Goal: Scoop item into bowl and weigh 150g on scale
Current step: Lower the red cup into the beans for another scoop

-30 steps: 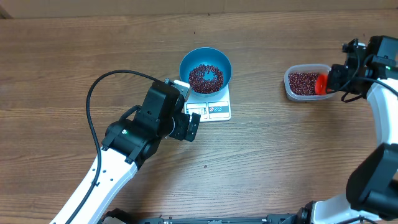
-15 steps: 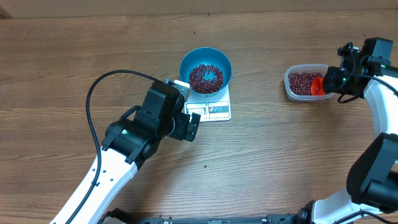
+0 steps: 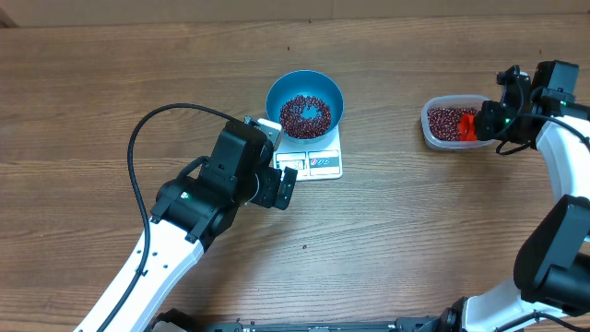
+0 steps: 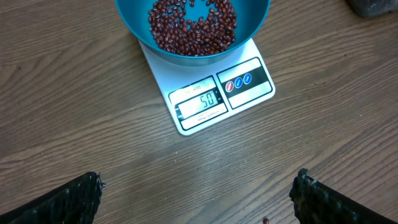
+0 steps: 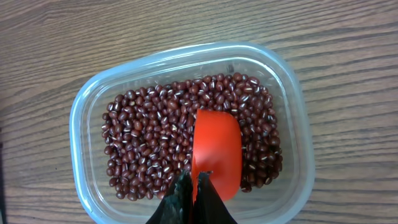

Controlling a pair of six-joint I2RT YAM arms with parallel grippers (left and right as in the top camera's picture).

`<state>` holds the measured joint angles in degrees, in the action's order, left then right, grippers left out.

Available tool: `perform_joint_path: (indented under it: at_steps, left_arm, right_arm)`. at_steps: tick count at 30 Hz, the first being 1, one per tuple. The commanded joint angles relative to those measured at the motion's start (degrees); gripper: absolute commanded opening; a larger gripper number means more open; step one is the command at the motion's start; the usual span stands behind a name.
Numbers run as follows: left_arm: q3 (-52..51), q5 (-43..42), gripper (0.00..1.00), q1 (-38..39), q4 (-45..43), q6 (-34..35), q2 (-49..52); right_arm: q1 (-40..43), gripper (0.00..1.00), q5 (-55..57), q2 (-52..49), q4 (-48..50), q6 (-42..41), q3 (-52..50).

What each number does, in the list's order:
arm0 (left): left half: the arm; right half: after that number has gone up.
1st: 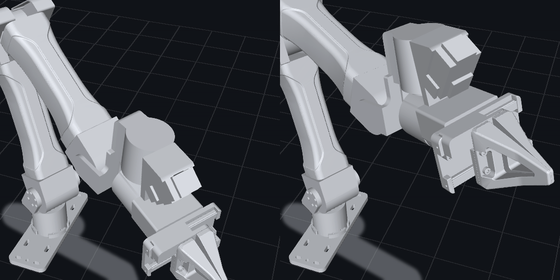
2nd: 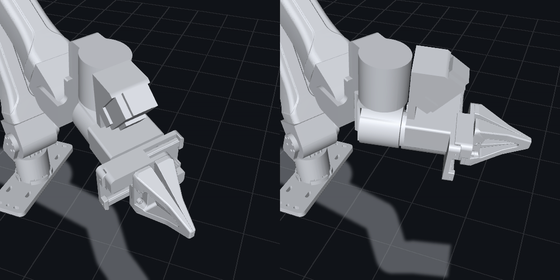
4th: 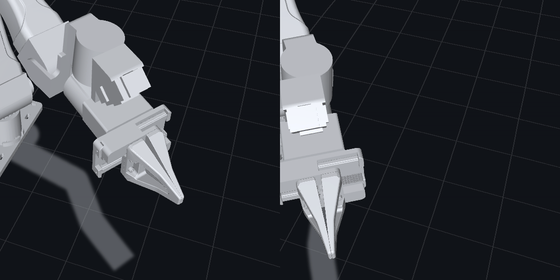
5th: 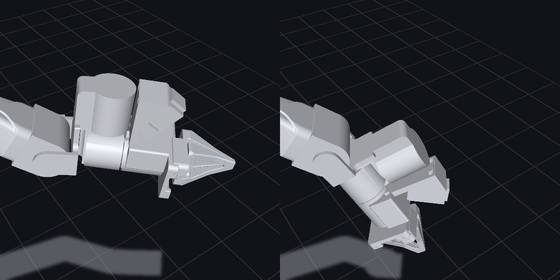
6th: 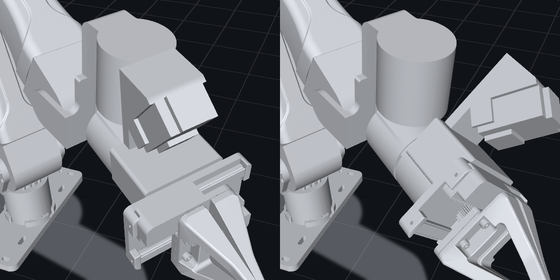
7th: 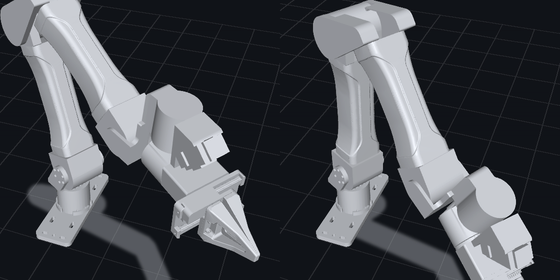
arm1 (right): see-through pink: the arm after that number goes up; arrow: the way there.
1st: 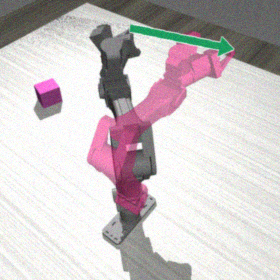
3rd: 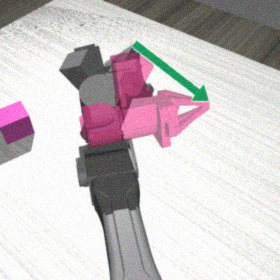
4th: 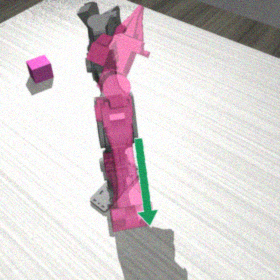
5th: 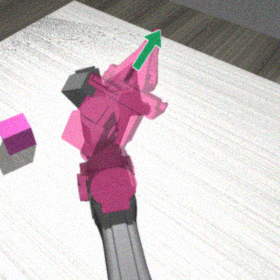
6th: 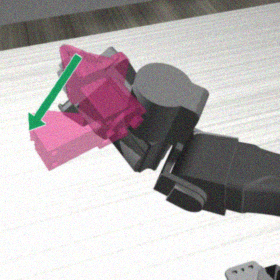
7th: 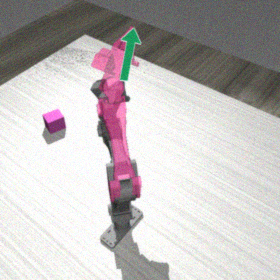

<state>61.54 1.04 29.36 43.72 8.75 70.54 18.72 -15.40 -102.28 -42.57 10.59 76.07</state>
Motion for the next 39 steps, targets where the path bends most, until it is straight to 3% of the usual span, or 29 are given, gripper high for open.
perform_joint_path:
  at_steps: [1, 39]
  left_arm:
    - [1.4, -0.6, 0.99, -0.1, -0.2, -1.1, 0.1]
    - [1.4, -0.6, 1.0, -0.1, -0.2, -1.1, 0.1]
  right_arm:
    - [0.0, 0.04, -0.9, -0.6, -0.7, 0.4, -1.5]
    - [0.0, 0.04, -12.2, -0.7, 0.9, 0.2, -5.7]
